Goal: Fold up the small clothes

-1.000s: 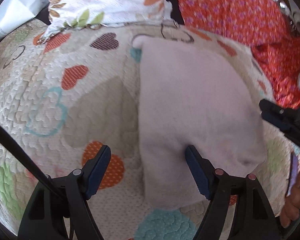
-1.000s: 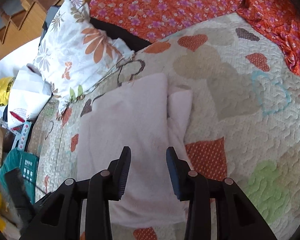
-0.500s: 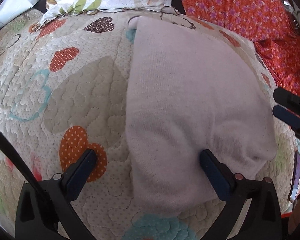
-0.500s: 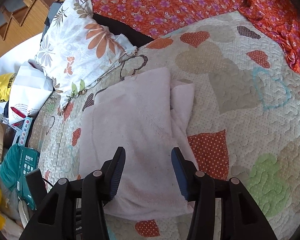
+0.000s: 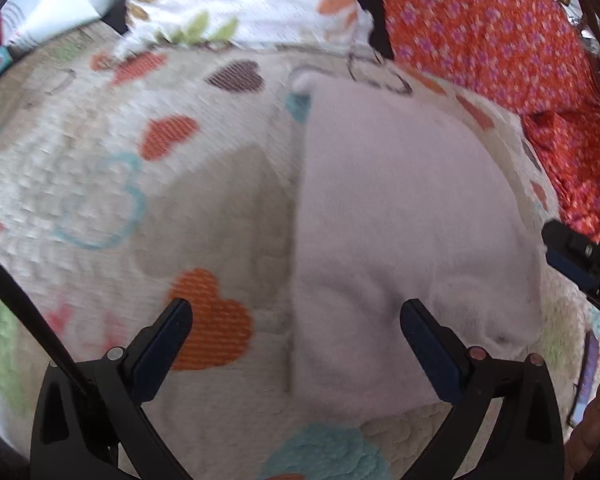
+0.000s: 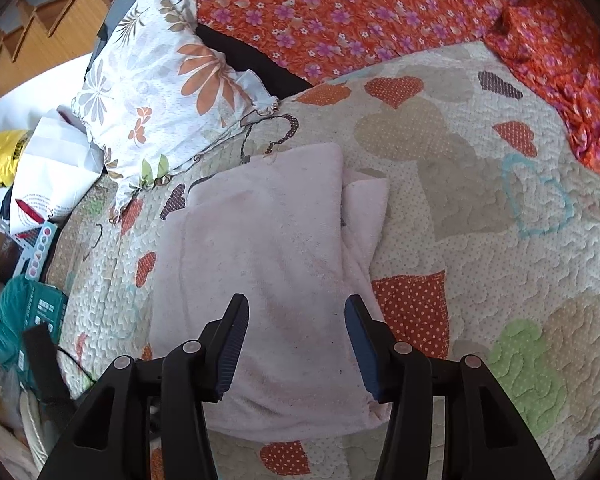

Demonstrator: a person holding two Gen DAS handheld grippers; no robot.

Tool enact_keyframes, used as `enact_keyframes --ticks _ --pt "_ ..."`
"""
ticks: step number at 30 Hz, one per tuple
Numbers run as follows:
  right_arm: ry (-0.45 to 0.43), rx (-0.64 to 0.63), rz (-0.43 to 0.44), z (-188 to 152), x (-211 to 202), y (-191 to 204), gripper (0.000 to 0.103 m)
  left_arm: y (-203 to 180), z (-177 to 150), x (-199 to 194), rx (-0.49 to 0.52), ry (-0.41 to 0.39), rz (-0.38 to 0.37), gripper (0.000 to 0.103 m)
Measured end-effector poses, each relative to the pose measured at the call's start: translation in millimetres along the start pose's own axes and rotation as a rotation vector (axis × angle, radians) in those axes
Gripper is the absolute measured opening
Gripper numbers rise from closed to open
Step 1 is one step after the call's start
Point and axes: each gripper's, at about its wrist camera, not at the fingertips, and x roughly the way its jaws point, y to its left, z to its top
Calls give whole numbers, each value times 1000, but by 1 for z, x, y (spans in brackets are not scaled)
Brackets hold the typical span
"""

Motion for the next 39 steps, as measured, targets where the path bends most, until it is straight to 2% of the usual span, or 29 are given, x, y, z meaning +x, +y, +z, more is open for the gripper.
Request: enact_keyframes --ticks 4,7,11,17,20,28,39 --pt "-11 -52 -35 -2 -3 8 58 7 5 -25 11 -95 52 103" --pt "-16 -89 -75 -5 -1 13 59 9 6 -40 47 -175 121 103" --pt "8 -113 -82 -9 6 17 59 12 3 -49 109 -233 197 103" --pt "14 -195 -116 -17 13 33 60 22 0 -48 103 -188 184 103" --pt "18 -220 -117 -20 16 38 63 25 -1 -47 100 -179 189 103" --pt "35 -206 -125 -20 21 34 64 29 -3 -39 95 -129 200 103" --pt "30 -255 -147 -24 21 40 64 26 -4 -34 107 -105 192 103"
